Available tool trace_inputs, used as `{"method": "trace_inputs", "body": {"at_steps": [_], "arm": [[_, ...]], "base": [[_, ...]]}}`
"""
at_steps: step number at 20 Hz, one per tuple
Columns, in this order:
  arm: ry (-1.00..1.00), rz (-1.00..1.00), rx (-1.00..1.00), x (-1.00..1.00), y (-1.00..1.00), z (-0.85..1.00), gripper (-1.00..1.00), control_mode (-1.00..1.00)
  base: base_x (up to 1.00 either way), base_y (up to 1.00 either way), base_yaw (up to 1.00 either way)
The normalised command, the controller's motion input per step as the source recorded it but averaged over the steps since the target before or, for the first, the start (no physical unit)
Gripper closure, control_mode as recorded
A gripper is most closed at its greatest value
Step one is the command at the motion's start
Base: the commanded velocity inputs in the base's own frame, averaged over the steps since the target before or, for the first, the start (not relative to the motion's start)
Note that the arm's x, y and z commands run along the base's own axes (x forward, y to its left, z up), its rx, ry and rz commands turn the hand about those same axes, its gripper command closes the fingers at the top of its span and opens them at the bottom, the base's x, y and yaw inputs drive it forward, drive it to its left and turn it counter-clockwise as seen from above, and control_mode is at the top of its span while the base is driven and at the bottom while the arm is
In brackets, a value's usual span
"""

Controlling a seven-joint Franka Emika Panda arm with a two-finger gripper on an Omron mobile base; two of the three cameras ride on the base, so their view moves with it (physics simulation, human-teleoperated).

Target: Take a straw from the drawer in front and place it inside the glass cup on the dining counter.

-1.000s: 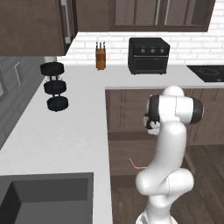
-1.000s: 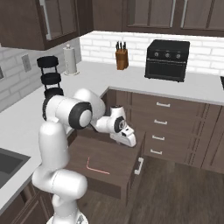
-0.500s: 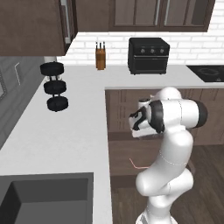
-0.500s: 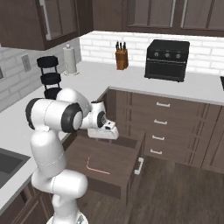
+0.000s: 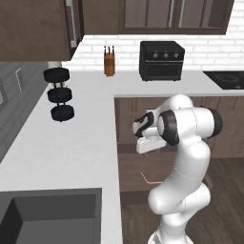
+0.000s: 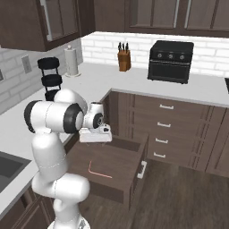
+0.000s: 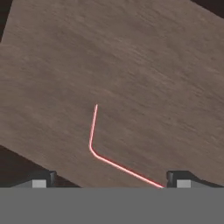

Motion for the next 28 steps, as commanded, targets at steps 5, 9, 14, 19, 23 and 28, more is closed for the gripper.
{"method": "trace_inputs", "body": {"at_steps": [5, 9, 14, 19, 23, 28], "arm": [[0.00, 0.17, 0.00, -0.56, 0.40, -0.19, -1.00, -1.00], [0.00, 0.08, 0.00, -0.56, 0.03, -0.45, -1.00, -1.00], [0.00, 0.08, 0.00, -0.22, 0.00, -0.53, -1.00, -1.00], [0.00, 0.09, 0.00, 0.07, 0.00, -0.56, -1.00, -1.00], [0.01, 0.09, 0.03, 0.27, -0.04, -0.47, -1.00, -1.00], [0.00, 0.06, 0.05, 0.26, -0.04, -0.35, -1.00, -1.00]], "base": [[0.00, 0.00, 0.00], [0.00, 0.00, 0.00], [0.00, 0.00, 0.00], [0.00, 0.00, 0.00], [0.00, 0.00, 0.00], [0.00, 0.00, 0.00]]}}
